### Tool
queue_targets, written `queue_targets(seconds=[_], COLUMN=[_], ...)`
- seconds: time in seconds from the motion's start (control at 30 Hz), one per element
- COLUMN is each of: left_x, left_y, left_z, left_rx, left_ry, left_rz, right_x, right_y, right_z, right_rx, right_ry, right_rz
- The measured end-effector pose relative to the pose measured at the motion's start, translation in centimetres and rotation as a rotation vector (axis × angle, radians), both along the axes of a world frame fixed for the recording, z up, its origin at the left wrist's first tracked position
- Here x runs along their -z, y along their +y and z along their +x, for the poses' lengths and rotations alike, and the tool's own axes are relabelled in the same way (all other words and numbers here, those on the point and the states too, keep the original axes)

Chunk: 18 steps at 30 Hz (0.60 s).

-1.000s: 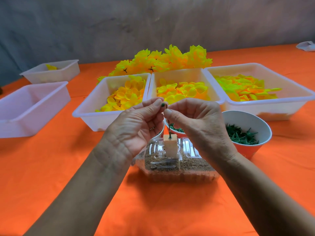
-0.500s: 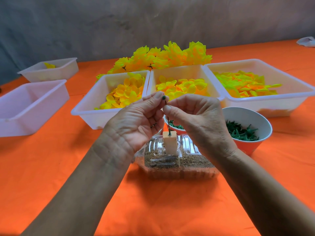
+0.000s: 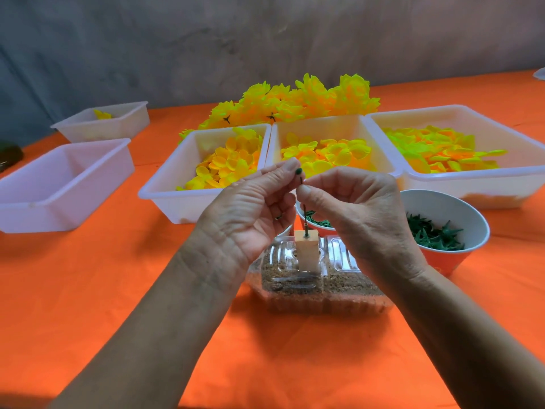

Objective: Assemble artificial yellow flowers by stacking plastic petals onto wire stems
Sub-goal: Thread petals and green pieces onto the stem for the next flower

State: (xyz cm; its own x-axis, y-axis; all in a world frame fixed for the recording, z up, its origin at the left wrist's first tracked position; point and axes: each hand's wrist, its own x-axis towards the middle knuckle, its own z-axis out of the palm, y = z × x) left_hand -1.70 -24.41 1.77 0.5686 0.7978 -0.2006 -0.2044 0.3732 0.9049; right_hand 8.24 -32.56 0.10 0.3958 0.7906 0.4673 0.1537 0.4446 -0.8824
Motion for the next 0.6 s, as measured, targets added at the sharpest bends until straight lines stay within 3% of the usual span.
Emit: queue_targets(seconds=[0.3,0.6], left_x=[-0.8,-0.5], left_y=[0.1,1.0], left_z=[0.0,-0.6], left_rx=[0.058,0.129], left_ry=[0.047,-0.119], left_rz=[-0.123,-0.244], right_x=[0.2,0.0], right_y=[0.4,0.2], right_z=[0.3,0.2], right_rx=[0.005,0.042], right_ry=[0.012,0.001], right_rz=[-0.016,-0.051])
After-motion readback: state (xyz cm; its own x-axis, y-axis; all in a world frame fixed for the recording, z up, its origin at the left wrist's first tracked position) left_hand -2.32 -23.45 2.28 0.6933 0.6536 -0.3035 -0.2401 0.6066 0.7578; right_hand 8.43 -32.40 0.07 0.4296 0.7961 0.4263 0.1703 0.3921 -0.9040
